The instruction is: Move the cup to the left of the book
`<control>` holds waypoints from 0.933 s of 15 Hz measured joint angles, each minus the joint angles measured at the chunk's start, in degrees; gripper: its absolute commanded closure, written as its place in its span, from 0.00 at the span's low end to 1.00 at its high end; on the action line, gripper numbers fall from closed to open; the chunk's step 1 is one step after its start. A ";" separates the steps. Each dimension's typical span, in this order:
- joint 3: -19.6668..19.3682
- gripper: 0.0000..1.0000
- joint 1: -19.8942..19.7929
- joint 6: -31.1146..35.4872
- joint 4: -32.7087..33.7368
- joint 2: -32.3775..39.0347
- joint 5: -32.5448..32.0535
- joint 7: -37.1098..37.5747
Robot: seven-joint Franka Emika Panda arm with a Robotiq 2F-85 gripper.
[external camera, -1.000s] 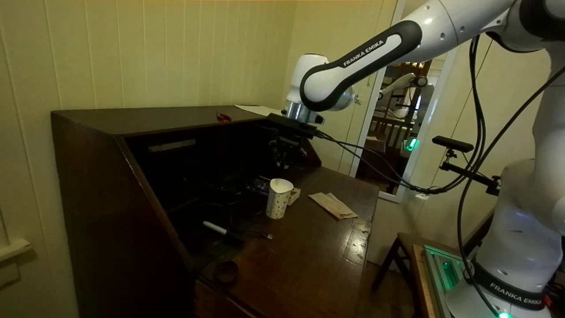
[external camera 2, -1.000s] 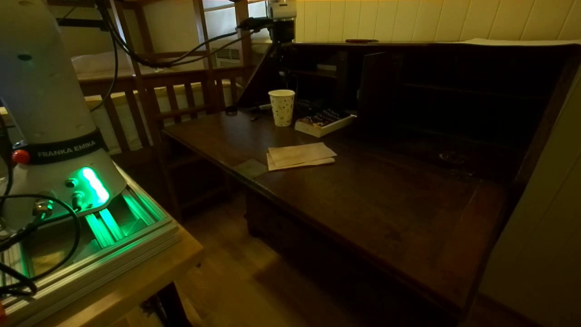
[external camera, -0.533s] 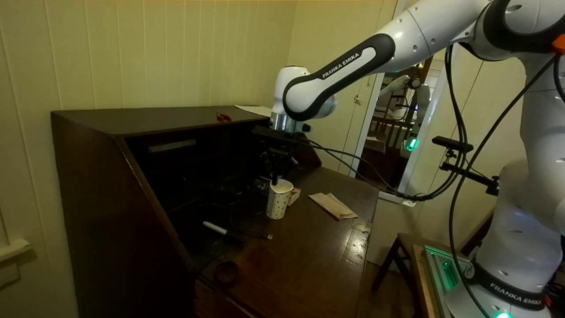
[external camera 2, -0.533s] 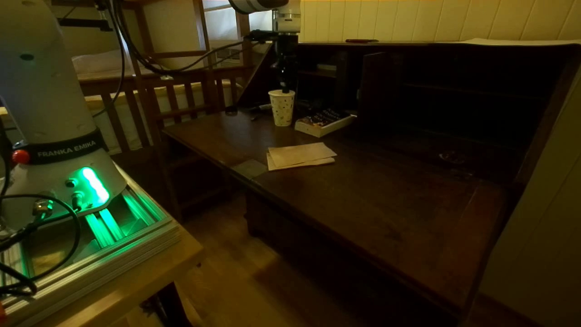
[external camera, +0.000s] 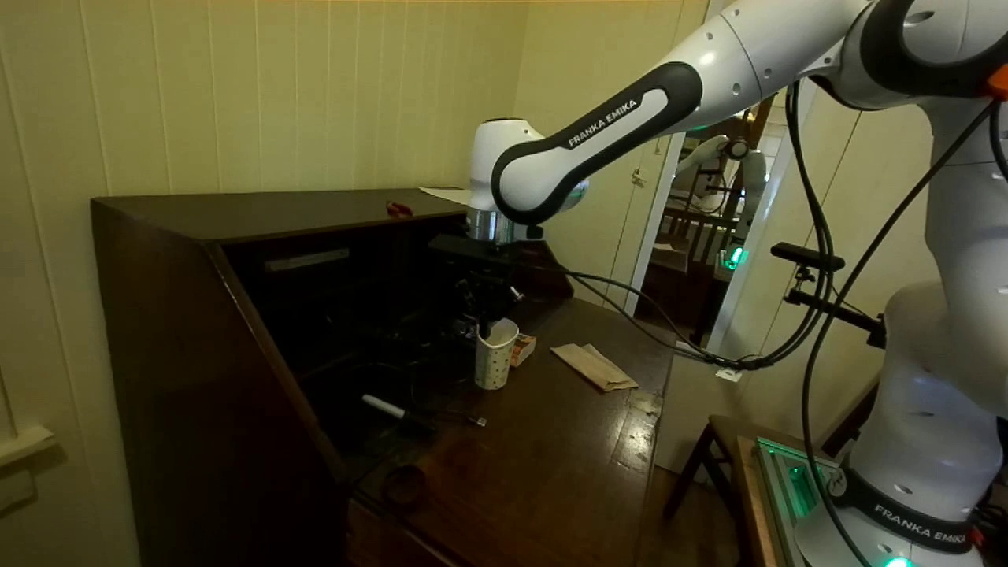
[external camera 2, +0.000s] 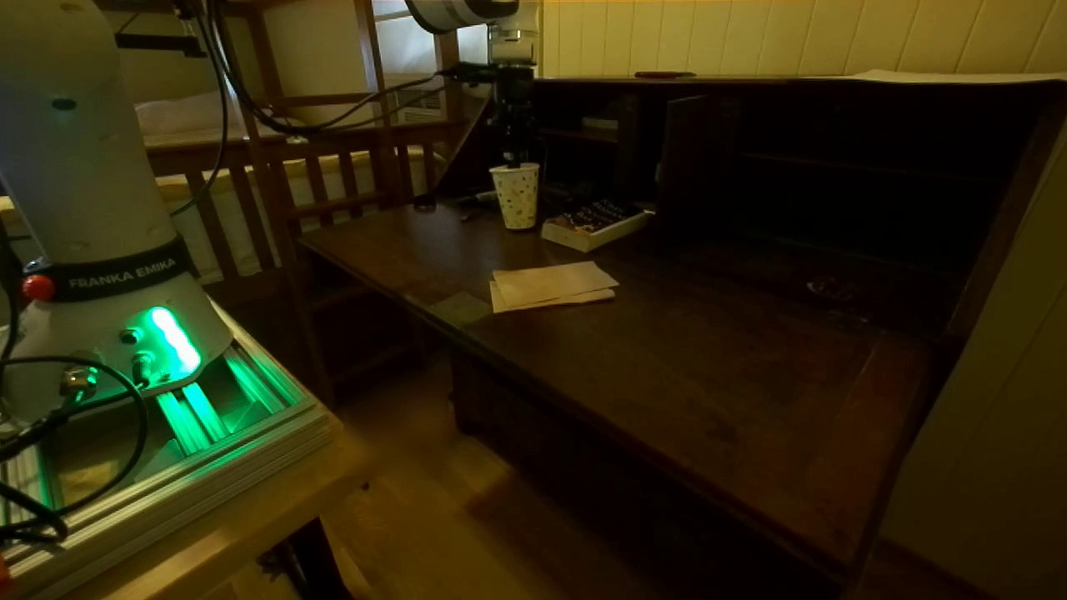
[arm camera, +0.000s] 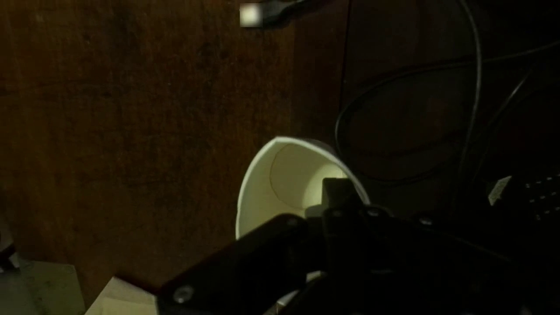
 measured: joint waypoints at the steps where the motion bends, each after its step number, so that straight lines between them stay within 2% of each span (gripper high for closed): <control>1: -0.06 1.00 0.34 -0.44 -0.08 -0.16 -1.14 1.00; 8: -0.55 1.00 0.57 -1.99 -2.69 -2.50 -7.15 1.65; 14: -0.55 1.00 0.36 4.36 -4.76 -3.26 -9.14 -3.04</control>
